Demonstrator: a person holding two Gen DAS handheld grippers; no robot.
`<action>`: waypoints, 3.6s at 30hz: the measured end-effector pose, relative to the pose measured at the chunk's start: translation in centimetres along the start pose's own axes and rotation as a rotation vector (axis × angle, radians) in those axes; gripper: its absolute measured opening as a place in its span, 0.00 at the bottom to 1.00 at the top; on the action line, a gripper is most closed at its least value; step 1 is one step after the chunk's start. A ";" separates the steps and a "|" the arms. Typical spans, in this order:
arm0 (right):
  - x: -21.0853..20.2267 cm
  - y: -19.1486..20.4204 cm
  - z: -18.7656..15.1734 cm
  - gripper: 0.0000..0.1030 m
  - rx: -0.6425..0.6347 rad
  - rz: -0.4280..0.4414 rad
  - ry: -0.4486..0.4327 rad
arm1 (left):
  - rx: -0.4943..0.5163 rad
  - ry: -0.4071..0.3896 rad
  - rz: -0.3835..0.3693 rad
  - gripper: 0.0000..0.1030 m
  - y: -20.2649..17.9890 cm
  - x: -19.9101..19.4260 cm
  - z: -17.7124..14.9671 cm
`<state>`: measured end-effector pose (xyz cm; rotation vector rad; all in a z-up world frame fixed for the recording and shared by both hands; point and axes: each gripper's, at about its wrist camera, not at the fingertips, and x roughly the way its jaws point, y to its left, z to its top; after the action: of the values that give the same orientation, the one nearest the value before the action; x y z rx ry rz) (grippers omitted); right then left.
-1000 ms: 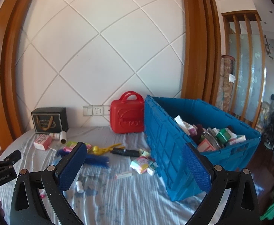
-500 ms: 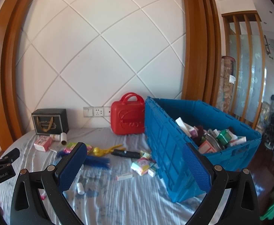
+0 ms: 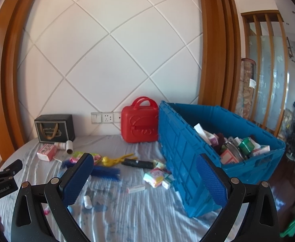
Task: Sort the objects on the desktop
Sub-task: 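Move both tools toward the items scattered on the bed, then grasp the white eye-ointment box with the right gripper, then grasp the white pill bottle with the left gripper while the right holds the box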
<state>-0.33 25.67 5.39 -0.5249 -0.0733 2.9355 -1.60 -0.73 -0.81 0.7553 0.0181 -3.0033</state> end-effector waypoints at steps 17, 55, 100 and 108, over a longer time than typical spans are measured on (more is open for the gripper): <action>4.9 4.5 -4.2 1.00 -0.034 0.092 0.100 | -0.019 0.078 0.026 0.99 3.6 5.2 -3.9; 38.6 1.6 -20.6 0.93 -0.129 0.240 0.637 | -0.070 0.327 0.173 0.99 1.6 20.0 -16.0; 35.5 -1.0 -19.2 0.71 -0.064 0.354 0.530 | -0.152 0.366 0.006 0.27 -8.3 26.6 -15.1; 33.5 -1.1 -17.6 0.71 -0.068 0.353 0.485 | -0.094 0.301 -0.011 0.26 -8.2 23.6 -11.7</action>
<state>-25.07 32.58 -22.39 -1.3677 -0.0229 3.0377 -17.19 6.81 -22.30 1.1885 0.1729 -2.8435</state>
